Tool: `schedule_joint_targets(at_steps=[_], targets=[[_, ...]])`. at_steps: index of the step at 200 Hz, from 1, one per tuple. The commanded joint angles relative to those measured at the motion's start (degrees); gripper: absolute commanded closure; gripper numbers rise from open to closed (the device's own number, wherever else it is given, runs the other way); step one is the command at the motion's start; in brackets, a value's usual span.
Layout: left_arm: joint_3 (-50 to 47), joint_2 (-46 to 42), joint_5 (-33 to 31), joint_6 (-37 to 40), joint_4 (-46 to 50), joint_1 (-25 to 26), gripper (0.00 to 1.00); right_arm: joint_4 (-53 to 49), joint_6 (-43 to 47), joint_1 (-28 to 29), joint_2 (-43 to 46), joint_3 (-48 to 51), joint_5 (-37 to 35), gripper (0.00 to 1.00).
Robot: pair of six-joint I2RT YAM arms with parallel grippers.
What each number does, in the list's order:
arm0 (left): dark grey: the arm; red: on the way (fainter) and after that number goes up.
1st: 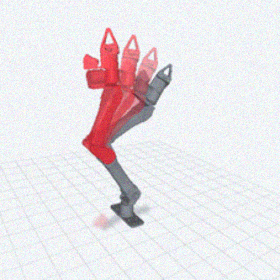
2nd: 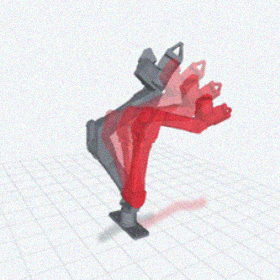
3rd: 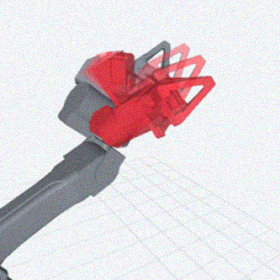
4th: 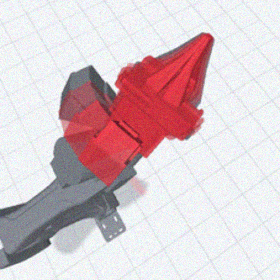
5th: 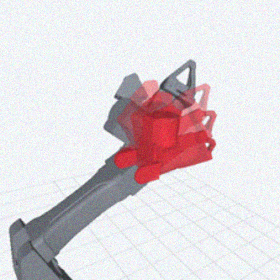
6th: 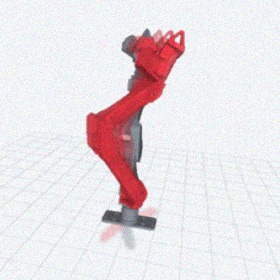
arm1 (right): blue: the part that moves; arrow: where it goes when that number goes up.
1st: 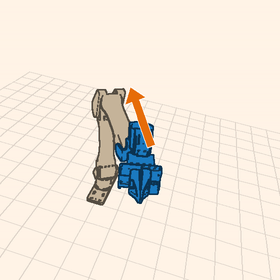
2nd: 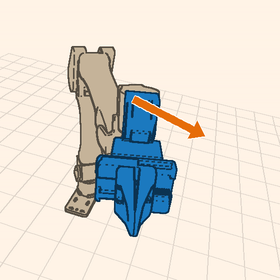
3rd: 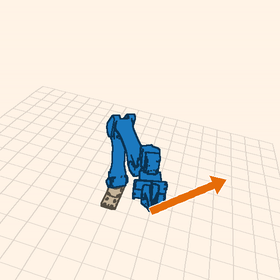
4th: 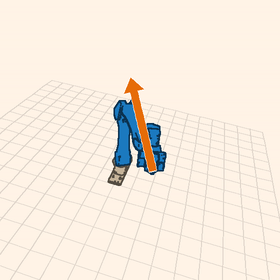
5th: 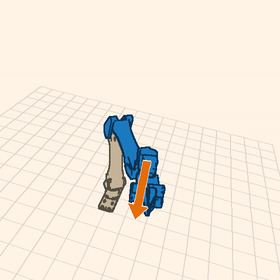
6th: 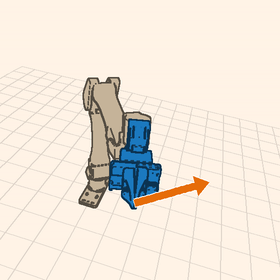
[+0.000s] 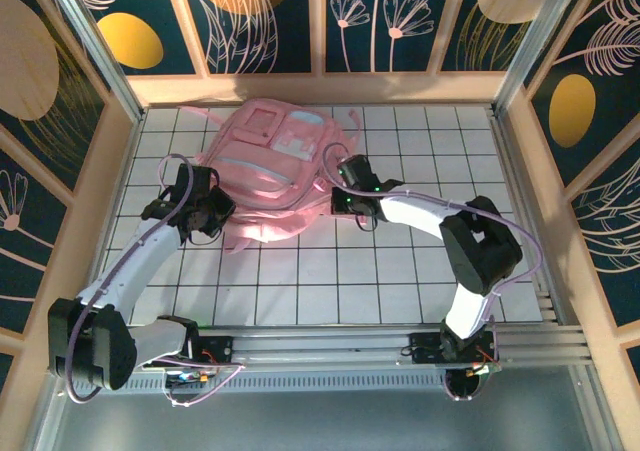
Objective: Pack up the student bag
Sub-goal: Zip the student bag at the top-center of the table.
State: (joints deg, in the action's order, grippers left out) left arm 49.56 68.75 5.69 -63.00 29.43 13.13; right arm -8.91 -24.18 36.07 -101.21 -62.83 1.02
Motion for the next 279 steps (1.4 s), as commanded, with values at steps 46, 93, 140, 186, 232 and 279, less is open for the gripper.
schedule_joint_targets(at_steps=[46,93,140,186,232,279], targets=[[-1.90,-0.88,4.58,1.93,-9.75,0.24,1.00,-0.33,-2.95,-4.41,-1.71,-0.97,0.09,0.76],[1.75,6.69,5.44,1.77,-14.31,13.79,1.00,-2.51,-5.30,-4.39,8.74,6.05,-7.95,0.49],[2.29,7.88,2.16,4.45,-13.68,21.26,1.00,-4.10,-8.61,-4.39,23.49,14.28,-16.74,0.43],[-1.13,9.59,5.49,5.87,-15.81,27.43,1.00,-4.56,-7.20,-7.13,29.12,14.75,-18.31,0.43],[-5.78,5.54,9.61,6.44,-17.31,29.68,0.98,-2.78,-6.58,-8.17,29.58,15.74,-18.23,0.43],[-9.07,6.87,17.82,3.48,-24.42,31.50,0.91,-1.46,-7.14,-9.10,29.92,17.87,-17.16,0.44]])
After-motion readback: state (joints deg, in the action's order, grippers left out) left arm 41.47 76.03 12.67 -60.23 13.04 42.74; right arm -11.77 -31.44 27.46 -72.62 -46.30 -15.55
